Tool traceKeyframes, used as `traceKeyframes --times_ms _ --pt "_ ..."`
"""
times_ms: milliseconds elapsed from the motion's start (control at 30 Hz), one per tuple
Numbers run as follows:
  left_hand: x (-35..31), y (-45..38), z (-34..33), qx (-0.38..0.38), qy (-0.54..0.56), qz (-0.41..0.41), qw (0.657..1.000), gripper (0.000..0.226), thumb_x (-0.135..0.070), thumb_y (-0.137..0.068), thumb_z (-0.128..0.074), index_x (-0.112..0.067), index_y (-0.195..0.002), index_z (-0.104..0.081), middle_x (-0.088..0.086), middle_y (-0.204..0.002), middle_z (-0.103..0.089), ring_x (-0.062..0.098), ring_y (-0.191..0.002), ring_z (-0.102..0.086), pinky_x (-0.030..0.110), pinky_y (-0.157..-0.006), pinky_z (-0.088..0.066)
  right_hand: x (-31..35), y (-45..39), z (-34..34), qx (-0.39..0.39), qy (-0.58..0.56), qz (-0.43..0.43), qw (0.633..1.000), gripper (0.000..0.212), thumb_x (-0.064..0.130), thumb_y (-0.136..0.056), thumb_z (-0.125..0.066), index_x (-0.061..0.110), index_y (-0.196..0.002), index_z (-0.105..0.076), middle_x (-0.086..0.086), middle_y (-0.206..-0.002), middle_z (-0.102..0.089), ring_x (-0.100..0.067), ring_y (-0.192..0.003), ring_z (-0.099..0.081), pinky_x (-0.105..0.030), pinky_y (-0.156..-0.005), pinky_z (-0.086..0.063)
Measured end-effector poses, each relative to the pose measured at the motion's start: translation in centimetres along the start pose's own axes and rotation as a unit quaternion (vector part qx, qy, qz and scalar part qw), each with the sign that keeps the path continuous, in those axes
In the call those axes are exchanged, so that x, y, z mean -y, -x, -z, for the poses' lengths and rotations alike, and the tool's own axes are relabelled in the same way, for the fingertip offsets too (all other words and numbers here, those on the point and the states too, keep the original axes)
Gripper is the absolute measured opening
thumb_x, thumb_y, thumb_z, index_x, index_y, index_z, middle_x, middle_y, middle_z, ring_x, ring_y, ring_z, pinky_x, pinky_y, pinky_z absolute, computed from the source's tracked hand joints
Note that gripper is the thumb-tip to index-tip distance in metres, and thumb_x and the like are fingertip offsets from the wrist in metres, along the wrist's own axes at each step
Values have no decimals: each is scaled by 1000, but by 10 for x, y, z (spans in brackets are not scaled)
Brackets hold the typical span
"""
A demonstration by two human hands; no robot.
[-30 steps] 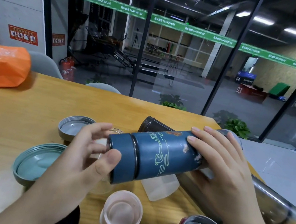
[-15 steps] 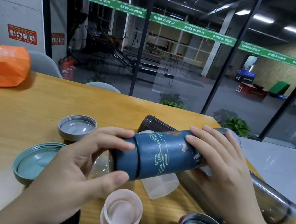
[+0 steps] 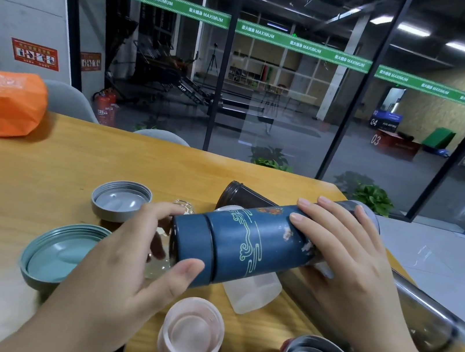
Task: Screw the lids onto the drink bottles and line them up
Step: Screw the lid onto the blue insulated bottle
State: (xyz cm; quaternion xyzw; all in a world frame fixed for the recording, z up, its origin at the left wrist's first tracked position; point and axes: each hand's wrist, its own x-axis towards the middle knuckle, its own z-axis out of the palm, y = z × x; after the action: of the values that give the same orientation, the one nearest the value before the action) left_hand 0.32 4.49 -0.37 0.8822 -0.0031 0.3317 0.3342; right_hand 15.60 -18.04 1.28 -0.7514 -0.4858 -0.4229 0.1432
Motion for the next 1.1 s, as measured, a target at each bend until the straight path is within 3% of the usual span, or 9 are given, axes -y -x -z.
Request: traceKeyframes --times_ms 133,300,433,533,633,800,900,1000,1100 --pt "2 -3 -2 -9 -14 -83 996 63 -64 -70 -57 -58 -125 -28 -31 -124 -41 -10 -111 -45 4 -87 -36 -2 1 -1 0 1 -15 1000 80 -2 -60 -83 25 -126 -48 6 -132 -53 -22 -125 -49 -50 -108 -32" --pt "7 -8 -5 -25 -37 -173 984 65 -40 -74 -62 -33 -132 -33 -12 -134 -41 2 -127 -41 20 -98 -38 -5 1 2 0 -15 -26 1000 77 -5 -61 -77 23 -127 -47 5 -132 -52 -23 -125 -48 -52 -107 -32" --pt "3 -4 -2 -20 15 -122 992 77 -61 -71 -63 -44 -137 -28 -26 -136 -38 -1 -124 -44 15 -97 -38 -3 0 4 -8 -21 -25 999 67 4 -67 -72 23 -127 -47 5 -132 -51 -22 -125 -48 -54 -106 -33" --pt "2 0 -2 0 90 -20 996 75 -88 -63 -44 -64 -130 -19 -35 -131 -42 -8 -121 -43 18 -91 -39 -3 1 2 -12 -12 -14 1000 72 -3 -65 -75 23 -126 -48 5 -132 -51 -23 -125 -48 -54 -107 -32" --pt "4 0 -2 25 52 35 998 74 -99 -49 -31 -75 -117 -19 -41 -114 -48 -21 -105 -45 6 -81 -35 -3 1 0 -5 -9 -3 1000 65 4 -69 -69 24 -127 -47 3 -133 -53 -22 -126 -48 -51 -107 -32" --pt "3 -2 -1 52 18 13 998 79 -97 -47 -33 -68 -120 -21 -47 -121 -33 -15 -109 -41 5 -77 -36 -4 1 -2 0 -14 -7 1000 63 3 -69 -67 24 -125 -48 3 -131 -55 -23 -124 -49 -50 -107 -31" --pt "1 -2 -2 55 -3 -37 998 75 -80 -57 -52 -67 -123 -21 -49 -125 -29 -23 -111 -36 -3 -85 -30 -5 3 -3 13 -21 -15 1000 69 0 -67 -72 25 -127 -47 3 -132 -54 -23 -125 -47 -50 -107 -30" --pt "4 -3 -3 33 -18 -77 996 69 -60 -67 -58 -58 -128 -28 -40 -131 -33 -24 -115 -35 -6 -90 -21 -5 3 -4 21 -26 -21 999 80 -4 -61 -82 25 -127 -47 4 -132 -53 -24 -125 -46 -52 -106 -30" --pt "7 -4 -3 10 -12 -115 993 67 -51 -69 -61 -51 -130 -32 -28 -134 -40 -9 -126 -38 4 -97 -28 -4 2 -3 20 -28 -24 999 84 -5 -58 -84 25 -127 -47 4 -131 -53 -24 -124 -47 -53 -105 -31"
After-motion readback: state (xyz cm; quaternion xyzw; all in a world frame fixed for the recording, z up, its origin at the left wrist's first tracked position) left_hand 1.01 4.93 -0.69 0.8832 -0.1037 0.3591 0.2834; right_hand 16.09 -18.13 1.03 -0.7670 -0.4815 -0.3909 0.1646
